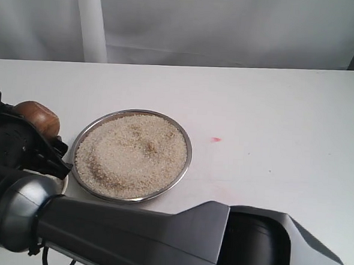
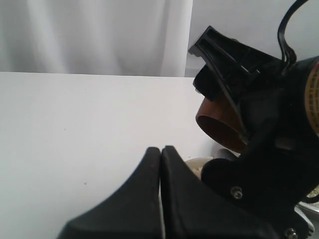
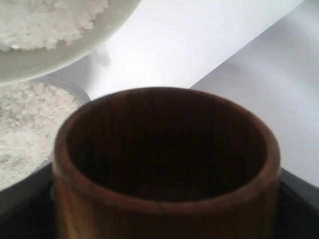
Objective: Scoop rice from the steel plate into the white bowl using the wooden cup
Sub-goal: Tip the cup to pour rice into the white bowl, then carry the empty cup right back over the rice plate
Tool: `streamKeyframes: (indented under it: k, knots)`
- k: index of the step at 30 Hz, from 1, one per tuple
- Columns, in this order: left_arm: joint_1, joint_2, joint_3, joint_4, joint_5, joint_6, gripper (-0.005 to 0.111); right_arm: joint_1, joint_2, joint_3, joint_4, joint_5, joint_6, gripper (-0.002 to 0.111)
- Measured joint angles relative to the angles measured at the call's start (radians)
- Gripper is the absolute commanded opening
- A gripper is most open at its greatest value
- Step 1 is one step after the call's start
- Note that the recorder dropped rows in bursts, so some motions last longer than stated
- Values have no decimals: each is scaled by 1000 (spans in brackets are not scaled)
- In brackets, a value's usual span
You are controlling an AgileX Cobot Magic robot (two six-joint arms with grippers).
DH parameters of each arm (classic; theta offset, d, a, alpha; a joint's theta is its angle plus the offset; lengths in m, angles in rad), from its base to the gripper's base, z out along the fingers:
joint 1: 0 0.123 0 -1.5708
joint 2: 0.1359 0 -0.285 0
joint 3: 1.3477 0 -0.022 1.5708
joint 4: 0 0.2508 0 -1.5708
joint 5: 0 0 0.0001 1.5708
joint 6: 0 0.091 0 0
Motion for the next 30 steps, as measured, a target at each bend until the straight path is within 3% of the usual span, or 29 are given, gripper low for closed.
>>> streamKeyframes:
  k: [5,8,18,30]
  knots:
    - [0,0,0,0,0,0,0,0,0,0,3,0,27,0]
    - [0,0,0,0,0,0,0,0,0,0,44,22,203,0]
    - [0,0,0,0,0,0,0,-43,-133,0,376,150,432,0]
    - [0,0,0,0,0,0,0,-179,-280,0,384,162,490,0]
